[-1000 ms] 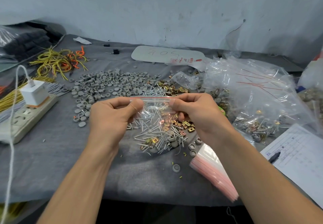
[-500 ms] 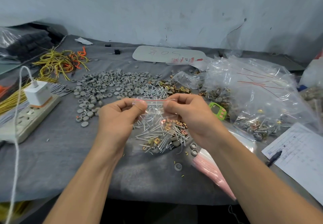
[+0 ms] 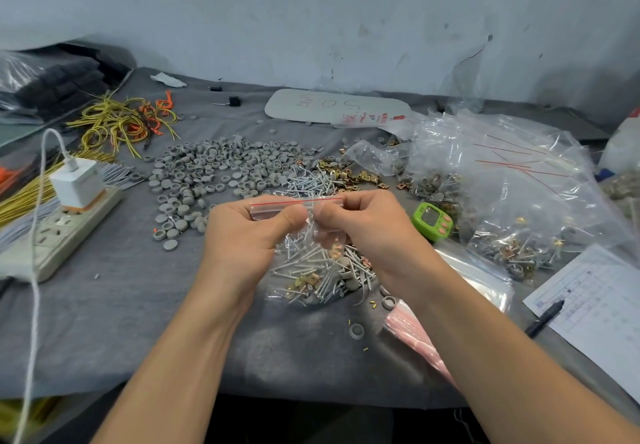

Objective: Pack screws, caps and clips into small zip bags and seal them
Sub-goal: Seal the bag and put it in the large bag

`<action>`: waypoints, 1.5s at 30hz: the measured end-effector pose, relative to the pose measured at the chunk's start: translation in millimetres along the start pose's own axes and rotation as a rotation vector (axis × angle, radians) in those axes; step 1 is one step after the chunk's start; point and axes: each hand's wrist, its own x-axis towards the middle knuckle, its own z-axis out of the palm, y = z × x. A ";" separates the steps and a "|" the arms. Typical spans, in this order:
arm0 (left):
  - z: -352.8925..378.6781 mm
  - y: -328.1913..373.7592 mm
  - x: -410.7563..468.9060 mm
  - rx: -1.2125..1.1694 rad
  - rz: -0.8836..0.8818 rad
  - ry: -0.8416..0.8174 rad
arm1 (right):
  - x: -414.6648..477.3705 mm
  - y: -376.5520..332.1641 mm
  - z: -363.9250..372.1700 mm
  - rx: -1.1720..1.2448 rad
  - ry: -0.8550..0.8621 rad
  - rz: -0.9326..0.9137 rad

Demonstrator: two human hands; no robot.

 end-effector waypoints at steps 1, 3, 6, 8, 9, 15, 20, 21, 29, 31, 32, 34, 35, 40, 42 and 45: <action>-0.3 0.2 -0.8 -0.004 -0.005 0.004 | 0.1 0.4 -0.7 -0.005 0.005 -0.004; -0.7 0.2 -1.8 -0.003 -0.015 0.010 | -0.4 0.1 -2.1 -0.016 0.005 -0.016; -0.7 0.1 -2.1 -0.005 -0.025 0.009 | -1.5 -0.9 -3.2 -0.020 0.003 -0.038; -1.1 -0.2 -1.6 -0.003 -0.035 0.011 | -1.8 -1.2 -2.9 -0.006 0.003 -0.048; -1.6 -0.1 -1.5 0.002 -0.037 0.011 | -1.9 -1.4 -2.6 0.001 0.001 -0.055; 0.4 3.4 -2.7 -0.021 -0.012 0.006 | -3.2 -3.9 -1.9 0.003 0.005 -0.083; 2.4 4.8 -3.8 -0.023 -0.016 0.007 | -2.3 -4.4 -1.8 0.030 0.021 -0.071; 2.4 4.7 -3.7 -0.025 -0.018 0.007 | -2.0 -4.5 -1.5 0.042 0.023 -0.066; 1.9 4.0 -4.0 -0.002 0.006 0.002 | 1.8 -3.0 0.5 0.151 -0.009 -0.020; 1.9 4.6 -4.2 0.017 0.020 0.003 | 2.6 -2.3 0.8 0.164 -0.003 -0.008; 1.9 4.8 -4.1 0.023 0.022 0.004 | 2.8 -2.1 0.6 0.173 -0.002 0.000; 2.5 4.6 -3.6 0.021 0.013 0.010 | 2.2 -2.2 0.1 0.190 -0.012 0.014; 2.6 4.4 -3.1 0.023 0.006 0.018 | 1.7 -2.6 0.0 0.185 -0.018 0.019; -2.2 5.9 0.3 0.078 0.021 0.027 | 0.5 -3.8 2.0 0.126 -0.008 0.009; -5.9 9.2 1.4 0.107 0.070 0.015 | -0.2 -4.8 2.4 0.116 0.006 0.001; -9.1 12.6 0.7 0.128 0.113 0.010 | -1.7 -5.9 2.6 0.053 0.014 -0.014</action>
